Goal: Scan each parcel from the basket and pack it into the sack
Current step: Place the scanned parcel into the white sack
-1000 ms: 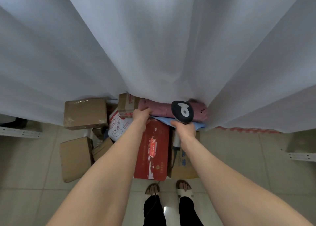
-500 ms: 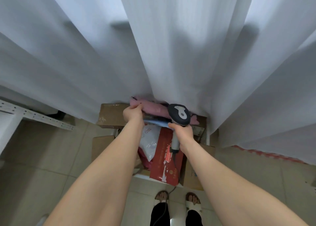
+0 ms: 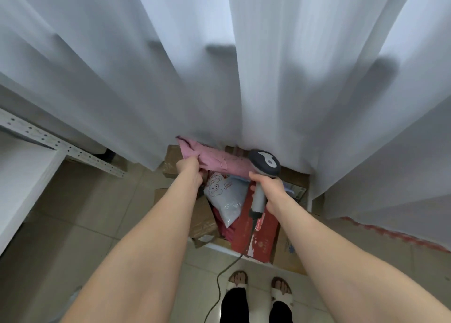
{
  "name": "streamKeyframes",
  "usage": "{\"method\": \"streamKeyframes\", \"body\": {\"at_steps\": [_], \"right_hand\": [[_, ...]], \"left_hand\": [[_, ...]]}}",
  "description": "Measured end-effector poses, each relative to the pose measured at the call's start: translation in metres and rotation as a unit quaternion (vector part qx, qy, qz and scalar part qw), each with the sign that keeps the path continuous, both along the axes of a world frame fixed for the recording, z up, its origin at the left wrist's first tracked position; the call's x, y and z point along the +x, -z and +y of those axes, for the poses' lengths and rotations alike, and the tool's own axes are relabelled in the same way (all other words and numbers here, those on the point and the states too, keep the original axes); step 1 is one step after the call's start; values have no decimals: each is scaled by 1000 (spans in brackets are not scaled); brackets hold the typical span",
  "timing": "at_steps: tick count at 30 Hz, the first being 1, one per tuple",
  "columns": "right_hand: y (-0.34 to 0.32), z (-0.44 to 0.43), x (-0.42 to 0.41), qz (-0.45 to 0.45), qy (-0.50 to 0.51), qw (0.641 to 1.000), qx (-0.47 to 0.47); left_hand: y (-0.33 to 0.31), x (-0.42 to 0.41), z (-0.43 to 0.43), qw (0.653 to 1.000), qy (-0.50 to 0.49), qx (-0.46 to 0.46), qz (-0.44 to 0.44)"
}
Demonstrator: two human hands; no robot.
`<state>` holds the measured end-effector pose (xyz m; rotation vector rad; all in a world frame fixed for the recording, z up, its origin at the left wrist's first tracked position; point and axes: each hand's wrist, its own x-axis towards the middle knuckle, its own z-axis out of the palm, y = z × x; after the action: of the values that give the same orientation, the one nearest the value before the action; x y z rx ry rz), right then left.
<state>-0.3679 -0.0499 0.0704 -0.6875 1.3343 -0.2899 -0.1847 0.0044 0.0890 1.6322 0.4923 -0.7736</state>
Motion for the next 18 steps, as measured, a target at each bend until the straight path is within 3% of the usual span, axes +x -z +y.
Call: {"method": "streamKeyframes", "body": {"at_steps": [6, 13, 18], "right_hand": [[-44, 15, 22, -8, 47, 998, -29], [-122, 33, 68, -9, -95, 973, -209], [-166, 42, 92, 48, -81, 960, -264]], "left_hand": [[-56, 24, 14, 999, 22, -35, 28], [-147, 29, 15, 976, 163, -135, 51], [-206, 36, 18, 961, 187, -186, 82]]}}
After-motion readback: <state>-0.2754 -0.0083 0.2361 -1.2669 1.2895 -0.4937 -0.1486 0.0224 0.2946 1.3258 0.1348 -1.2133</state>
